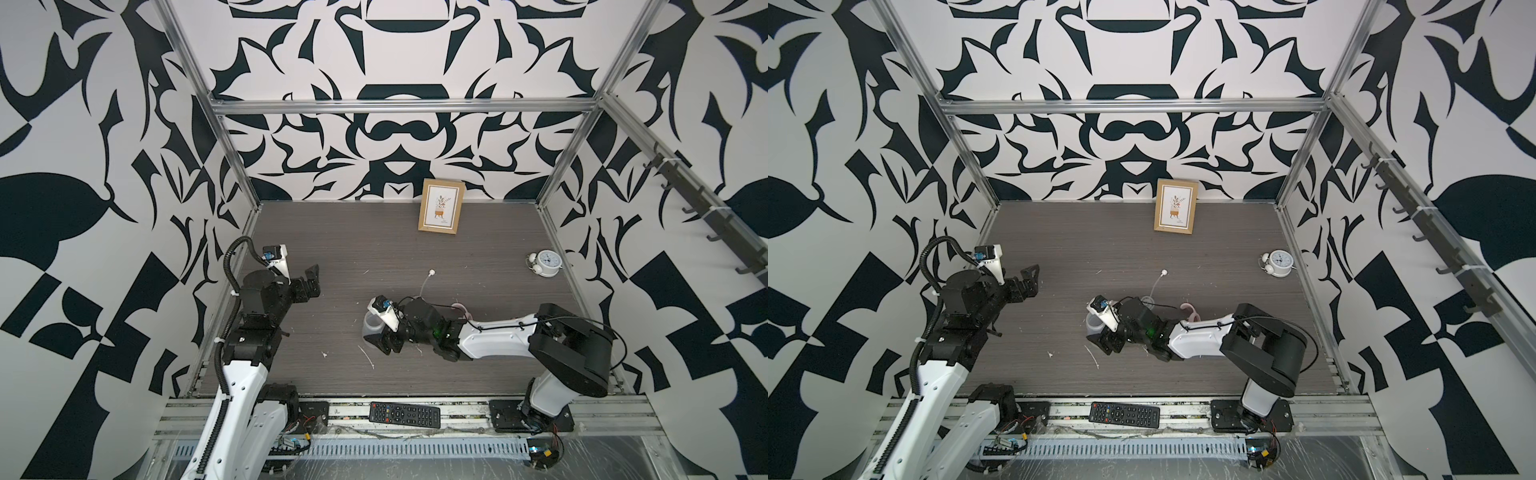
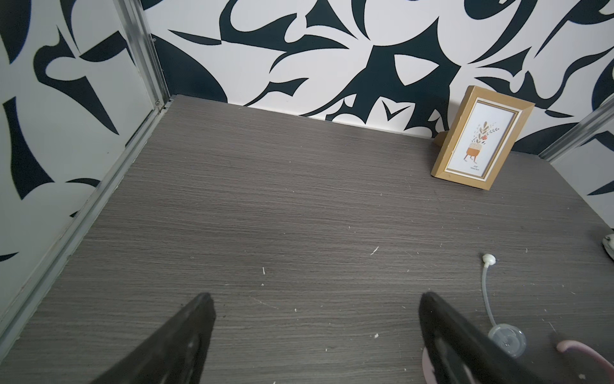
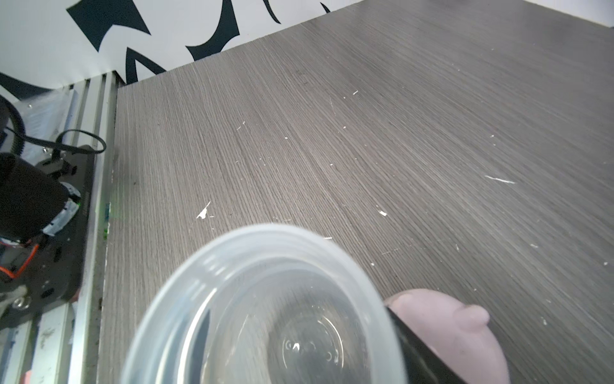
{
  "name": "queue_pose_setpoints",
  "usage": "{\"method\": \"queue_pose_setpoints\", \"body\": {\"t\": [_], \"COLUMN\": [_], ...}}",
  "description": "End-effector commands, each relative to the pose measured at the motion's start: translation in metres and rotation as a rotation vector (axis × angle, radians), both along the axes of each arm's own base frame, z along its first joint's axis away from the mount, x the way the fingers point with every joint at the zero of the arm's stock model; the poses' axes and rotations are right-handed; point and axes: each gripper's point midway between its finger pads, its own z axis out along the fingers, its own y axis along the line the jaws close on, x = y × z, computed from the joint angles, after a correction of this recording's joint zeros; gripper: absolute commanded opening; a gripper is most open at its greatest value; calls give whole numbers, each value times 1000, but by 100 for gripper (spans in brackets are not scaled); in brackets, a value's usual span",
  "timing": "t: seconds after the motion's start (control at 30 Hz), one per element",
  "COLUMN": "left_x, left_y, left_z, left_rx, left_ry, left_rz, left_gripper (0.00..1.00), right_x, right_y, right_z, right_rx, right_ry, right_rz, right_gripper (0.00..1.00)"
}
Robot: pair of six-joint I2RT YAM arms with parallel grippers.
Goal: Assemble the baby bottles
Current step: Pick up the baby bottle from the center of the board.
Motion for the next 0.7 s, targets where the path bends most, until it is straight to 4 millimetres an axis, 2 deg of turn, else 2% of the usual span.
{"method": "queue_pose_setpoints", "body": {"t": [0.0,0.13,0.3,0.4,0.47,0.57,0.67], "left_x": [-2,-1,1,2,2,-3,-16], "left_y": [-4,-7,-16,-31,-45,-77,-118], "left_z": [9,9,5,3,4,5,10], "left_rx": [-24,-36,-62,-92,-112,-110,-51], "left_ry": [-12,-10,4,8,2,-27,-84], "left_rz": [-14,-31,-76,-156,-239,-410,-615], "left_gripper": [99,99,96,93,92,92,94], "right_x": [4,4,4,7,13,33,52], "right_y": [6,6,5,-1,-7,-30,-57], "right_z": [16,18,32,56,81,123,160], "right_rx": [59,66,87,99,110,128,143], "right_ry": [-33,-38,-55,-69,-73,-32,-5], "right_rz": [-6,-3,-10,-38,-71,-142,-205], "right_gripper": [72,62,58,56,56,52,48]}}
